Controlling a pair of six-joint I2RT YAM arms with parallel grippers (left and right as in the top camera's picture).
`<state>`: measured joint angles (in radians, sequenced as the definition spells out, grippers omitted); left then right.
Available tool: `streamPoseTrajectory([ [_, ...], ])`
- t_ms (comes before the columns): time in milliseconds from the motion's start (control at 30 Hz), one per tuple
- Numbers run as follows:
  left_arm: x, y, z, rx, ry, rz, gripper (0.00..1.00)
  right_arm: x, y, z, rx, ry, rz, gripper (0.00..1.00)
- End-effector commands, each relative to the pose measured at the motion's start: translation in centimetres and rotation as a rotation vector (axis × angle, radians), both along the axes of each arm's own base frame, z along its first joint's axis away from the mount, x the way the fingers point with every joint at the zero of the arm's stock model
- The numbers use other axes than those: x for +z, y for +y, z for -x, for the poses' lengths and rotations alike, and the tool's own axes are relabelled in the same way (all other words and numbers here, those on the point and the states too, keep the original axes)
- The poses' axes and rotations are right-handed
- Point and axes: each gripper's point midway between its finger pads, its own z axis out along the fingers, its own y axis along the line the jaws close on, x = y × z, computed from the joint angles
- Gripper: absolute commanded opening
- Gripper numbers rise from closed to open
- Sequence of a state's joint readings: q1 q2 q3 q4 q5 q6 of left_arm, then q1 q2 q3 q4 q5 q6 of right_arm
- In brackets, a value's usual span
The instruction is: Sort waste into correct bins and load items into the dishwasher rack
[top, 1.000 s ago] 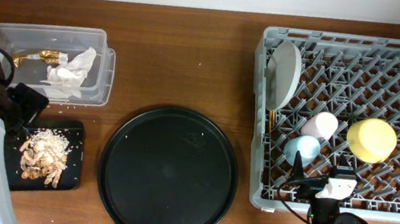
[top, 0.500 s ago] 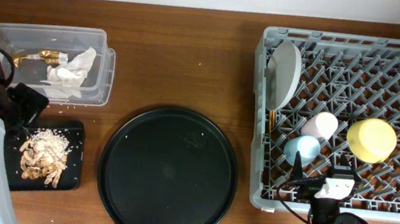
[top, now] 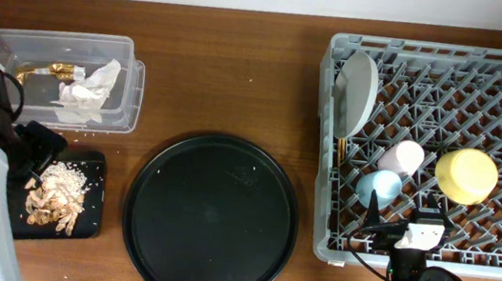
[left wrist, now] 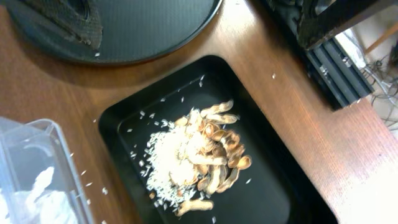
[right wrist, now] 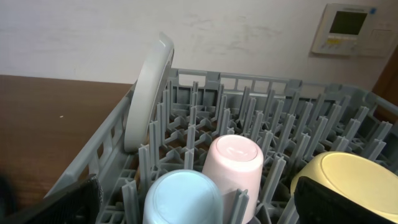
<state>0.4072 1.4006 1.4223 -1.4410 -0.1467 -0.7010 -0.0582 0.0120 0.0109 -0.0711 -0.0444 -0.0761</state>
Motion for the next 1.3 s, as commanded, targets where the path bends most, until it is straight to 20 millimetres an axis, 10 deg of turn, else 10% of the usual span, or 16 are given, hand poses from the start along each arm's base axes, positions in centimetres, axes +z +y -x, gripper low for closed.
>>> streamPoseTrajectory([
  [0, -1.5, -2.4, -1.8, -0.133, -0.106, -0.009, 0.99, -0.2, -0.4, 0.0, -0.02, 0.003, -0.001, 0.99],
  [167, -3.3, -11.2, -5.7, -0.667, -0.547, -0.162, 0.99, -0.2, -0.4, 0.0, -0.02, 0.003, -0.001, 0.99],
  [367, -5.6, -11.5, -0.4, -0.675, -0.687, -0.229, 0.99, -0.2, -0.4, 0.0, -0.02, 0.003, -0.001, 0.99],
  [700, -3.8, -12.1, -0.7, -0.785, -0.885, -0.351, 1.0, -0.2, -0.4, 0.0, -0.02, 0.003, -0.001, 0.99],
  [833, -1.9, -15.4, -2.5, -1.078, -1.112, -0.493, 0.99, -0.2, -0.4, 0.0, -0.02, 0.003, -0.001, 0.99],
  [1267, -3.9, -14.3, -2.1, -1.0, -1.212, -0.614, 0.99, -0.2, -0.4, 0.0, -0.02, 0.003, -0.001, 0.99],
])
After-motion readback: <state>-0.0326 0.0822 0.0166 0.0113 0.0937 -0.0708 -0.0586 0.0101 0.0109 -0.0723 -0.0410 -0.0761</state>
